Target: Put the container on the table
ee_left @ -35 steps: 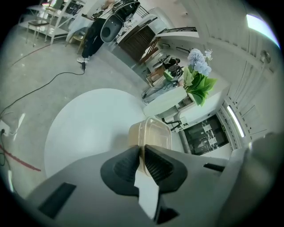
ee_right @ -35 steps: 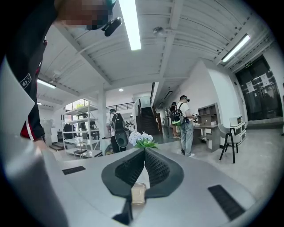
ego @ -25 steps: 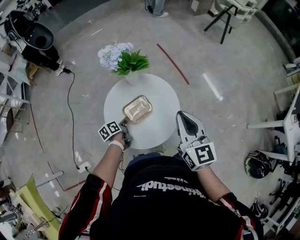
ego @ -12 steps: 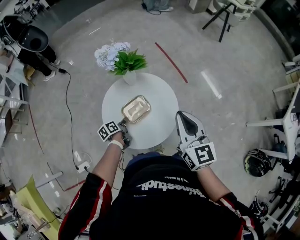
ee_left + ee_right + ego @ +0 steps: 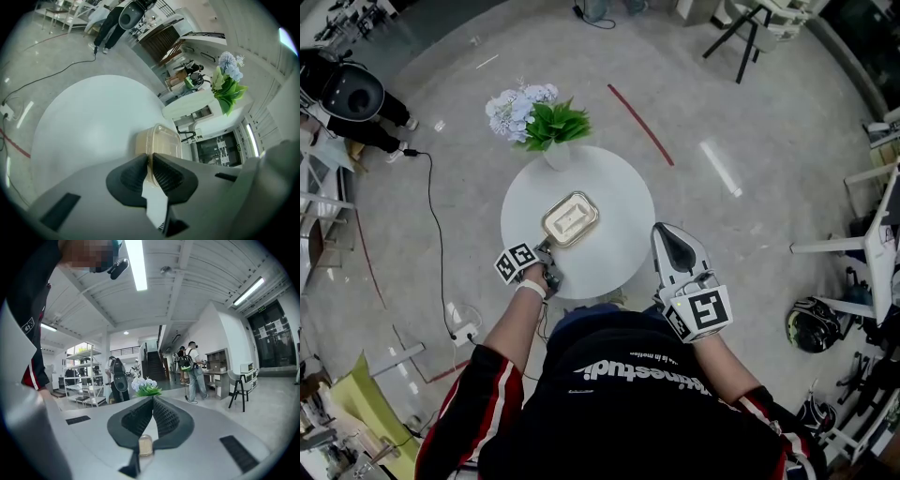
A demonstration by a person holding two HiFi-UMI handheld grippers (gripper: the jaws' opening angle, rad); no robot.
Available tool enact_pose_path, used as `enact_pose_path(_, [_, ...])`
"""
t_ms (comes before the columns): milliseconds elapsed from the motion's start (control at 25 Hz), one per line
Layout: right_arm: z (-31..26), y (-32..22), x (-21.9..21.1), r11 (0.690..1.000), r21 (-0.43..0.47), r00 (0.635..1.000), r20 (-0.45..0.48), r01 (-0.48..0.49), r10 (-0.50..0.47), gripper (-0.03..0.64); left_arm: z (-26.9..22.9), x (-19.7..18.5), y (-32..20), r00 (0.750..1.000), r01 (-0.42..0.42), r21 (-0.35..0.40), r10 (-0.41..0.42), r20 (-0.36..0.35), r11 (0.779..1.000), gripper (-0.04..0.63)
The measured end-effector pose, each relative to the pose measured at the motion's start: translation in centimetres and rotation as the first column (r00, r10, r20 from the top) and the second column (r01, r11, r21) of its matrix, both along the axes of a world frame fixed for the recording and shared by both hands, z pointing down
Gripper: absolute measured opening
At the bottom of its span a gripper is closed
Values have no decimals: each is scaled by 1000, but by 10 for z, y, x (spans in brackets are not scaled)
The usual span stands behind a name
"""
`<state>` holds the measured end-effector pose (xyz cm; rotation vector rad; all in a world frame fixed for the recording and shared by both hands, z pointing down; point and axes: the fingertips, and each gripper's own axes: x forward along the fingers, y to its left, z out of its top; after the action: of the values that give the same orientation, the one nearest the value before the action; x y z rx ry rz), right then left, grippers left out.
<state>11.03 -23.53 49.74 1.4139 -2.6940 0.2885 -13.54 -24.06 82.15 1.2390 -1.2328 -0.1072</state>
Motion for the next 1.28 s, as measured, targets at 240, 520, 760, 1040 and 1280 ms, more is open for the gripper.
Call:
enact_pose_path(240, [4, 0, 1, 1000, -3, 1000, -4, 3, -3, -2, 7, 3, 1, 999, 19, -10, -19, -40, 1000, 49])
enact_pose_path(520, [4, -2, 3, 1000, -6, 1000, -7, -4, 4, -2, 12, 3, 3, 997, 37, -25, -39, -68, 999, 49])
enact_pose_path(760, [3, -1, 3, 1000, -7, 1000, -6, -5, 5, -2, 11, 5, 2, 996, 33, -26, -35, -80, 999, 51])
enact_pose_path(1040, [5, -2, 1, 1000, -11, 1000, -6, -6, 6, -2, 12, 3, 1, 994, 47, -19, -49, -99, 999, 51])
enact_pose_path(1280, [4, -2, 0, 1000, -6, 1000, -4, 0, 0, -2, 7, 6, -1, 992, 34, 11, -32, -122, 999, 75])
